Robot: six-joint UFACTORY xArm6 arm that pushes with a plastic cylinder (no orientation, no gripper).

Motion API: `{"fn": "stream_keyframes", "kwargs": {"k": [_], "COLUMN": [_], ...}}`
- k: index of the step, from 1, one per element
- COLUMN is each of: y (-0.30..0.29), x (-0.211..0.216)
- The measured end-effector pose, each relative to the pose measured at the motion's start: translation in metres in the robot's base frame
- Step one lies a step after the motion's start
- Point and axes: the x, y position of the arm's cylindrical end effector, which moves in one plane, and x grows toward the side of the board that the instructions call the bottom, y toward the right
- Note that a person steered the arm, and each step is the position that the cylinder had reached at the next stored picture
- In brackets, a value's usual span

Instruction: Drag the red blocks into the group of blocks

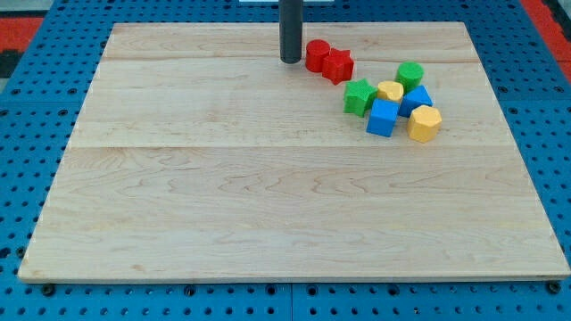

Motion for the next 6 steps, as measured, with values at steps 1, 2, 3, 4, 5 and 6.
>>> {"fn": "stream_keyframes", "kwargs": {"k": [1, 2, 3, 4, 5, 6], "y": [0.026, 0.057, 0.068, 0.055, 0.048, 0.040], "x": [-0.008, 0.019, 0.040, 0.050, 0.064, 0.026]}}
